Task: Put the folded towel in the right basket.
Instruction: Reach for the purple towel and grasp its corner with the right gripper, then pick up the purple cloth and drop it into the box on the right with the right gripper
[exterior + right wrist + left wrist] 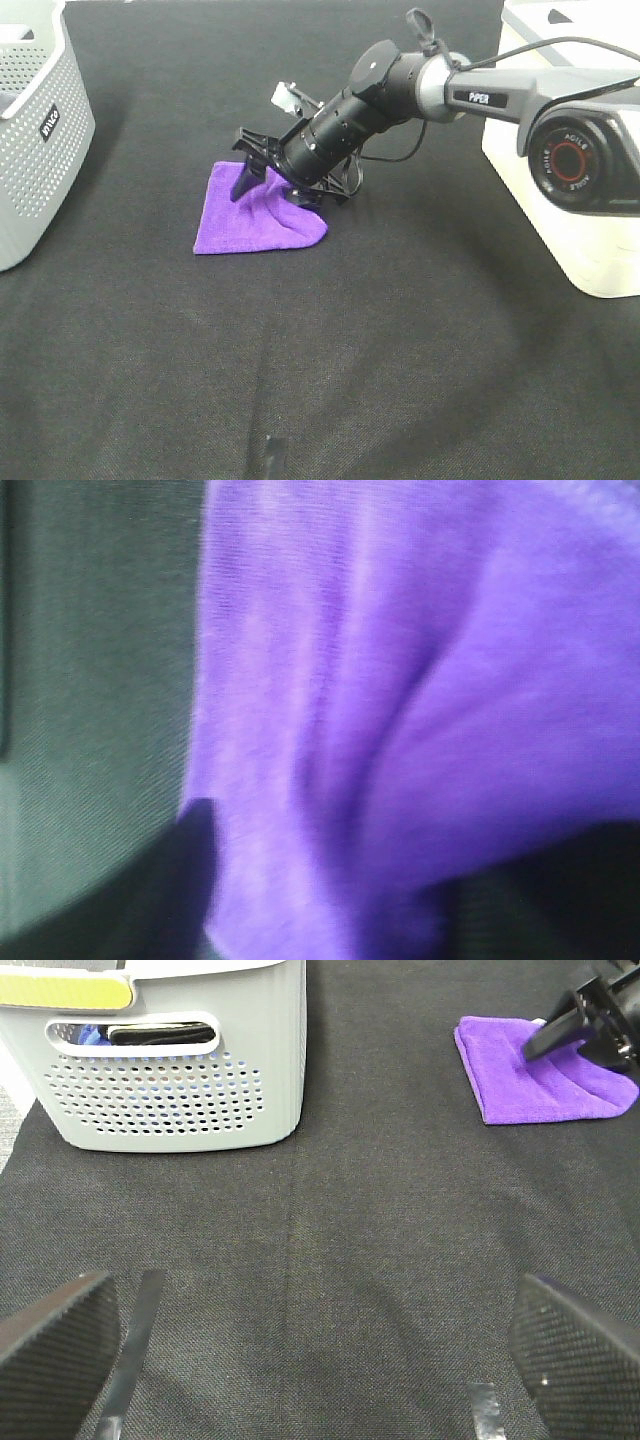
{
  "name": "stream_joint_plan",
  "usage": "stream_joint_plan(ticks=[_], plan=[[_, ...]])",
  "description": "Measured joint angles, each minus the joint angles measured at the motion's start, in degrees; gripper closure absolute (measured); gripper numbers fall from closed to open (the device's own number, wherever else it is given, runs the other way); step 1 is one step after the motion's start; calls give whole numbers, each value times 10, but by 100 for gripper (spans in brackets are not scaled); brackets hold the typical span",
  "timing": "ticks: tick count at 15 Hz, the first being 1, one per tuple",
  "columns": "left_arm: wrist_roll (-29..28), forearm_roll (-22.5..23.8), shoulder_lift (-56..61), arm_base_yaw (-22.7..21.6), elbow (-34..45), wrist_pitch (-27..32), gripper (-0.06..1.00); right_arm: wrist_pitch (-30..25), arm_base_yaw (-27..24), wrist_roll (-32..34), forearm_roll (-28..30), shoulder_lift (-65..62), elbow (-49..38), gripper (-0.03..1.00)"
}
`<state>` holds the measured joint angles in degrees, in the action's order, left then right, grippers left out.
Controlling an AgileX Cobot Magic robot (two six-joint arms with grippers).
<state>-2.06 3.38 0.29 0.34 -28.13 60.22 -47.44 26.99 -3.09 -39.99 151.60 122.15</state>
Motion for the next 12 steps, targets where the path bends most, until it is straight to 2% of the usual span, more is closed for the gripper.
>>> stream_joint_plan(ticks=[2,3,6,7,8,10,12], plan=[[0,0,0,0,0,0,-4,4,-3,3,8,4,-1,81],[0,0,0,0,0,0,-4,4,-4,3,9,2,-1,87],[0,0,0,0,0,0,-4,-1,-3,0,32,-11,-1,87],[0,0,0,0,0,0,-4,-28,-3,-5,57,-23,4,87],[0,0,0,0,0,0,-4,-90,-7,-10,84,-48,35,87],[0,0,0,0,0,0,-4,-166,-32,-10,91,-102,115,87],[0,0,0,0,0,0,-4,-209,-76,-10,107,-152,207,87]])
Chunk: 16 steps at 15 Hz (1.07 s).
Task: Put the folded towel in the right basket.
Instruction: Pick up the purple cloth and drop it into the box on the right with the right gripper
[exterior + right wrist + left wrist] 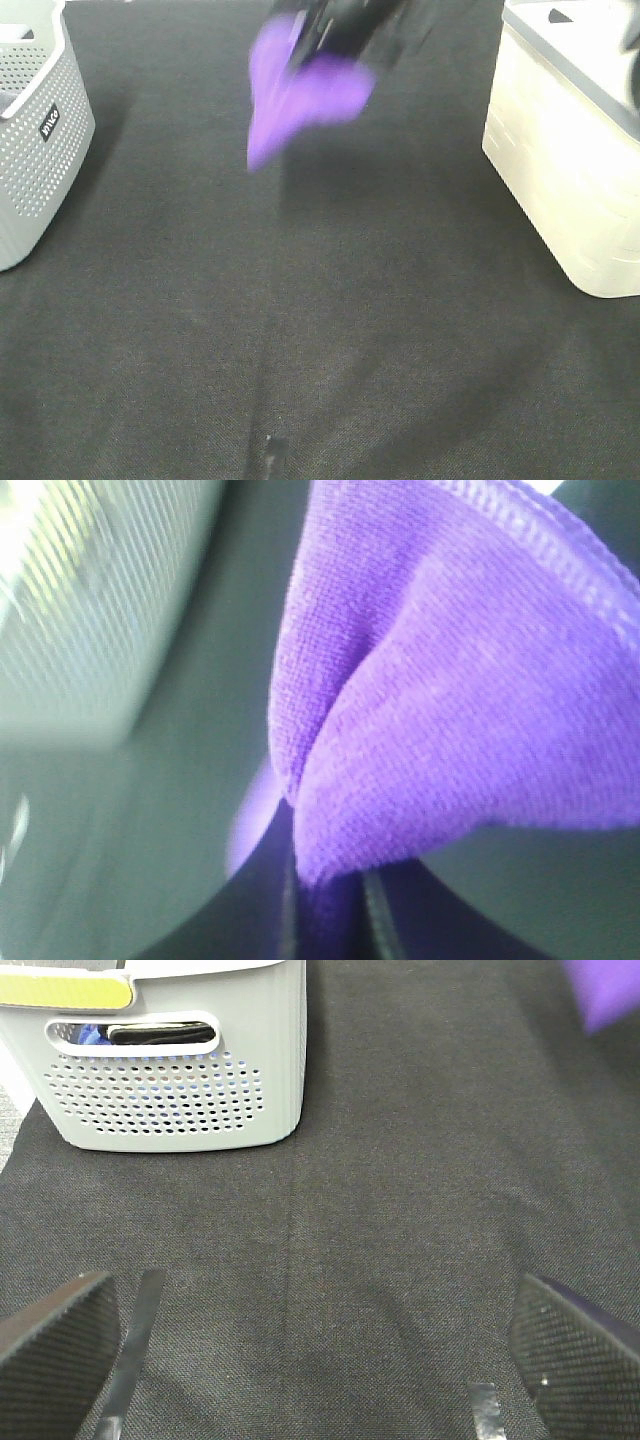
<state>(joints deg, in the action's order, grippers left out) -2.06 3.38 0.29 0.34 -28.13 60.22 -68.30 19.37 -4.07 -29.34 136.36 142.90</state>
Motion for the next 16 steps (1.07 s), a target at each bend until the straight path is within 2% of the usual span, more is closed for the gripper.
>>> stream_joint_plan(ticks=[2,4,7,10,13,14,15,16], plan=[[0,0,0,0,0,0,-4,-5,-61,0,41,-47,48,87],[0,0,0,0,0,0,-4,-8,-139,0,95,-101,52,87],[0,0,0,0,0,0,-4,-10,-230,0,146,-149,-2,87],[0,0,0,0,0,0,-4,-11,-276,0,243,-163,-101,87],[0,0,0,0,0,0,-4,-18,-271,0,267,-162,-175,87],[0,0,0,0,0,0,-4,-18,-269,0,267,-161,-178,81],[0,0,0,0,0,0,-4,-18,-268,0,267,-160,-179,63],[0,0,0,0,0,0,-4,-18,-268,0,269,-160,-179,34]])
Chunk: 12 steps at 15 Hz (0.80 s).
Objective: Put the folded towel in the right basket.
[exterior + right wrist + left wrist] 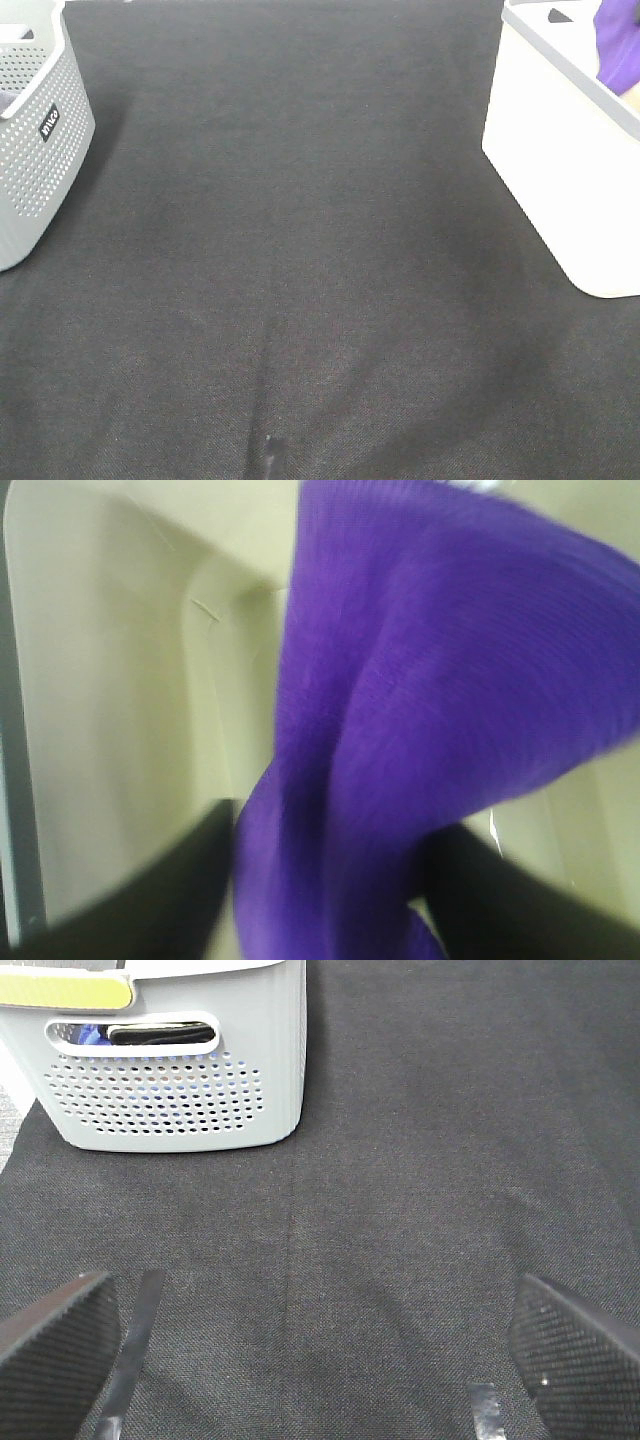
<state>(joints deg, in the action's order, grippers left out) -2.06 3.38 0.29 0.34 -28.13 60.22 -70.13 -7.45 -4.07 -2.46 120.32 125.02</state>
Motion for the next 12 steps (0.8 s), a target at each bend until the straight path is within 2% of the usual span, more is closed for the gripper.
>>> stream_joint_plan(ticks=[1,2,3,8,9,12], plan=[[0,0,0,0,0,0,-4,0,0,-3,1,0,0,17],[0,0,0,0,0,0,-4,0,0,-4,2,1,0,6],[0,0,0,0,0,0,-4,0,0,-4,-1,1,0,2],[0,0,0,0,0,0,-4,0,3,-3,-45,1,0,-1],[0,0,0,0,0,0,-4,0,14,4,-38,-1,0,-1],[0,0,0,0,0,0,-4,0,90,54,44,-27,0,-1]])
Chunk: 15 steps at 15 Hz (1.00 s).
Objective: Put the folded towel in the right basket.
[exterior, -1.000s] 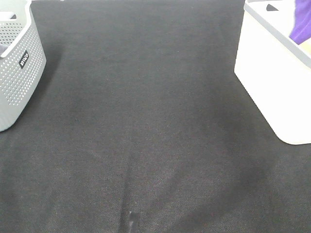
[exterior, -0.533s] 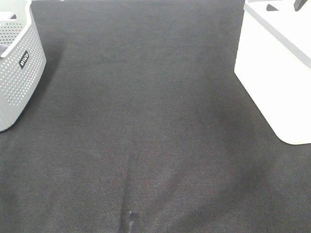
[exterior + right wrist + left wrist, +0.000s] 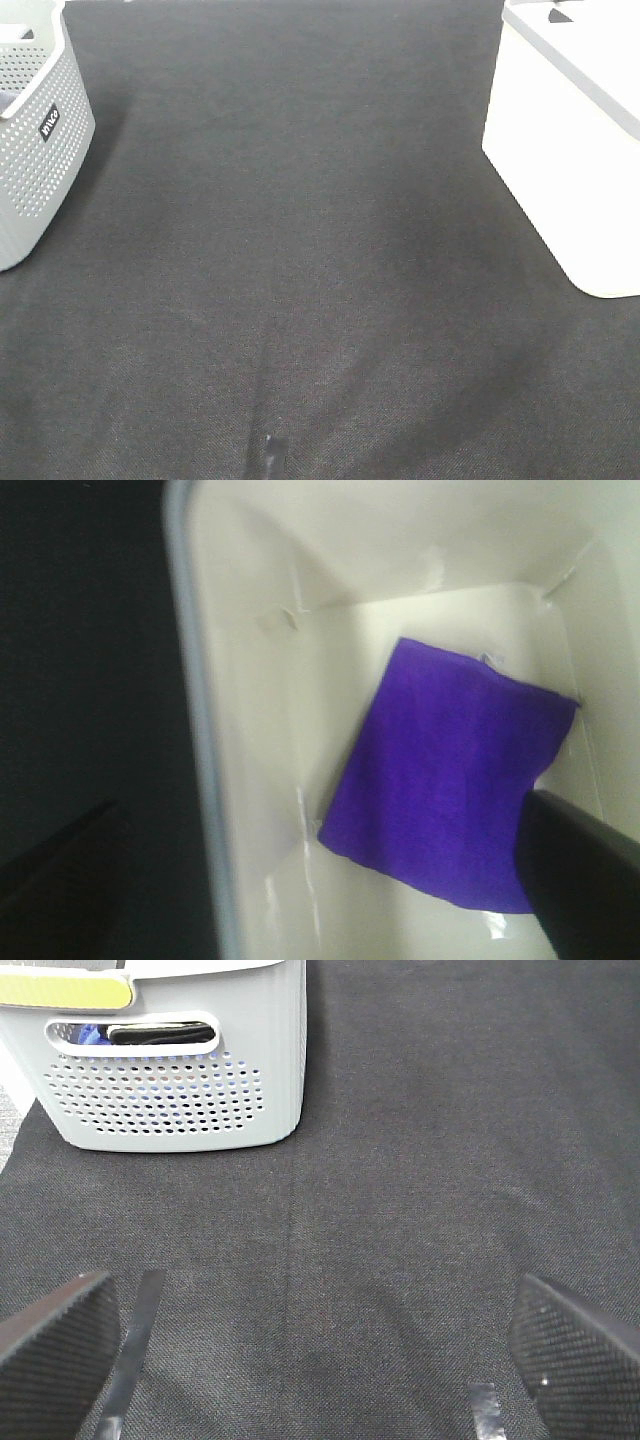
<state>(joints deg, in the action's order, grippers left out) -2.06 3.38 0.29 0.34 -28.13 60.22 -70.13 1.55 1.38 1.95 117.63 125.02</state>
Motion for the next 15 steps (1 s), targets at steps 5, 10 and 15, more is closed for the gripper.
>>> stream_joint_plan(ticks=[5,10,15], plan=[[0,0,0,0,0,0,-4,4,91,32,21,-175,-156,-1],[0,0,0,0,0,0,-4,147,91,32,23,-532,-577,-1],[0,0,0,0,0,0,-4,133,91,16,24,-909,-840,-1]])
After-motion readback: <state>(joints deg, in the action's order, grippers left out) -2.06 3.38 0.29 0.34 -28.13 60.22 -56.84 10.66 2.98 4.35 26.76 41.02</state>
